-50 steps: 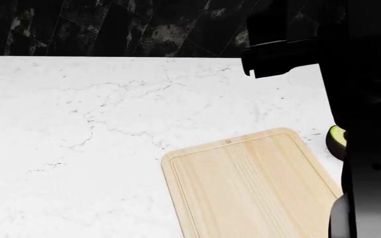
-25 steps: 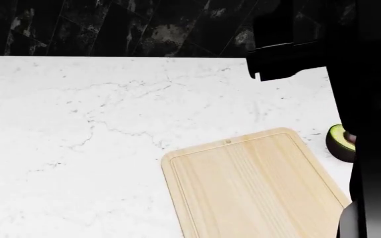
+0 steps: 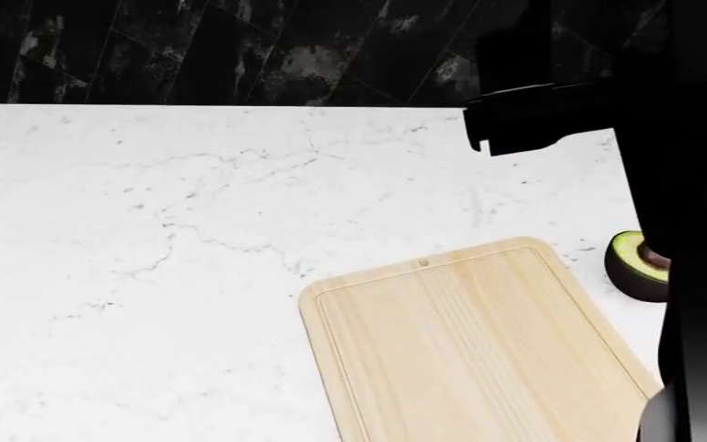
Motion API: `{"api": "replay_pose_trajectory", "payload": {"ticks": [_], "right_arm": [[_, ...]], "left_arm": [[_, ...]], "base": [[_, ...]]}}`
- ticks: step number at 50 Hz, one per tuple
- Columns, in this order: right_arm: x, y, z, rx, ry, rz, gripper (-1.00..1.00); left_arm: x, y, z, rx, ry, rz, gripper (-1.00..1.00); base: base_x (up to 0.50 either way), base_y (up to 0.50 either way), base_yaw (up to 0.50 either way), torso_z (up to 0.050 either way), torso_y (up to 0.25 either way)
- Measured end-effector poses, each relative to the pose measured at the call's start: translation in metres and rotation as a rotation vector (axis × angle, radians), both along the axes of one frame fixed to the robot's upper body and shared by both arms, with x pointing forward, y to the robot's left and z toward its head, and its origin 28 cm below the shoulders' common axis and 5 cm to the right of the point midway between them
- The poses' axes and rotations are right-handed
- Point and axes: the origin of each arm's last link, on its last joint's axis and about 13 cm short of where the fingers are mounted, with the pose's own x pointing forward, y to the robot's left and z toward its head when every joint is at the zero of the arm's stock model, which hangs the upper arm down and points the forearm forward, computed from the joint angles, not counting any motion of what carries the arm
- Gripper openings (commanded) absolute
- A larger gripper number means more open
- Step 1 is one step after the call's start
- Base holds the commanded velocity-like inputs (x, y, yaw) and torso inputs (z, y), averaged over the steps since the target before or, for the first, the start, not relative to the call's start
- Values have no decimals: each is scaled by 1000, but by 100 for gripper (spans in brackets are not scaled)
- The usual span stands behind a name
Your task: Place the avocado, onion, tomato and bell pepper on the cutting board.
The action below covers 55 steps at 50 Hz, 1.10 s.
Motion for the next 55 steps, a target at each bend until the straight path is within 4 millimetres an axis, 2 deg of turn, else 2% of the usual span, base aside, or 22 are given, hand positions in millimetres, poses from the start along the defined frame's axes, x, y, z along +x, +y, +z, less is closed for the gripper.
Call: {"api": "replay_pose_trajectory", "payload": {"ticks": [48,49,55], "right_arm": [[-6,-1,-4,-8,15,-6,100],[-6,-1,-4,-8,16,-6,100],[-6,-1,-4,-8,17,-7,100]], "left_arm": [[13,19,-77,-65,133,83,100],[13,19,-77,-68,130,83,-100],[11,21,-75,-24,105,91,-100]], "base": [[0,0,0,0,0],[0,0,0,0,0],[0,0,0,0,0]]}}
